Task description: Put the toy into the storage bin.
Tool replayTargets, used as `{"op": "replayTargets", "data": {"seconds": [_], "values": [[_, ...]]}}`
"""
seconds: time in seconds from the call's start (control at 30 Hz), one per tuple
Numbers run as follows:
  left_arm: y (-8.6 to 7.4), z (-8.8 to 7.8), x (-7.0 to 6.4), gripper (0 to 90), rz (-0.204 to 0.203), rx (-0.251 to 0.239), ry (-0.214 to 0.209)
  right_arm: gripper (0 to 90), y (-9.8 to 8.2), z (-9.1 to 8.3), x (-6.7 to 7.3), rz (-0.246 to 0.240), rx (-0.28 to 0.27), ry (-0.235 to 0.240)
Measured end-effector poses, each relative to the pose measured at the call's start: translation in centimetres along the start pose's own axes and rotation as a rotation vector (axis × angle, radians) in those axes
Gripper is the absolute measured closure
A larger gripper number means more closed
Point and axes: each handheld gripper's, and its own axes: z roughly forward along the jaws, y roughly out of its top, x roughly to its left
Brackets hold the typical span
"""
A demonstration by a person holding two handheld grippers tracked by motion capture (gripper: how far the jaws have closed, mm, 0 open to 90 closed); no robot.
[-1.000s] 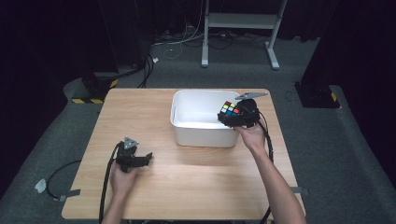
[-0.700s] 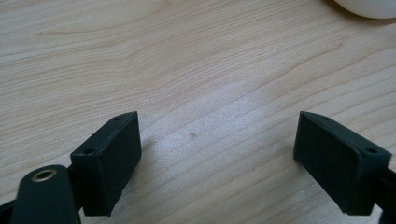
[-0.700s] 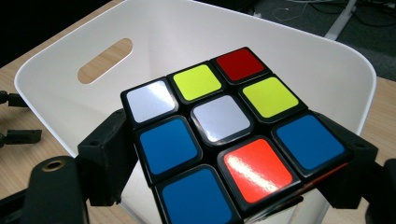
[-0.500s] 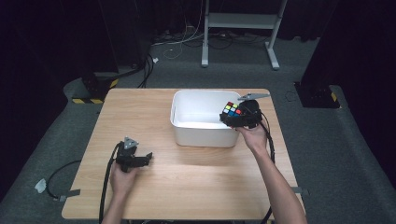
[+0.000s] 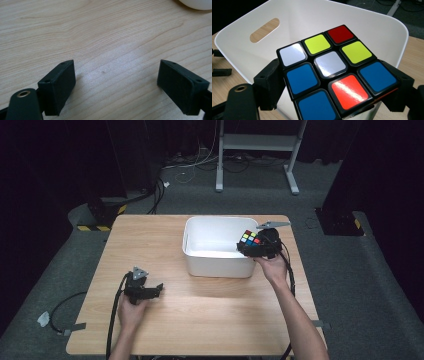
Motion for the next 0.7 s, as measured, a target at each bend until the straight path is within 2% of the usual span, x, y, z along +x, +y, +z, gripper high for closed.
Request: {"op": "replayTargets", "data": {"seconds": [0.7], "values": [[0.00,0.00,0.00,15.2,0.000,0.000,0.000,18.6,-0.18,0.18,-0.13,0.001,0.010,-0.001]]}}
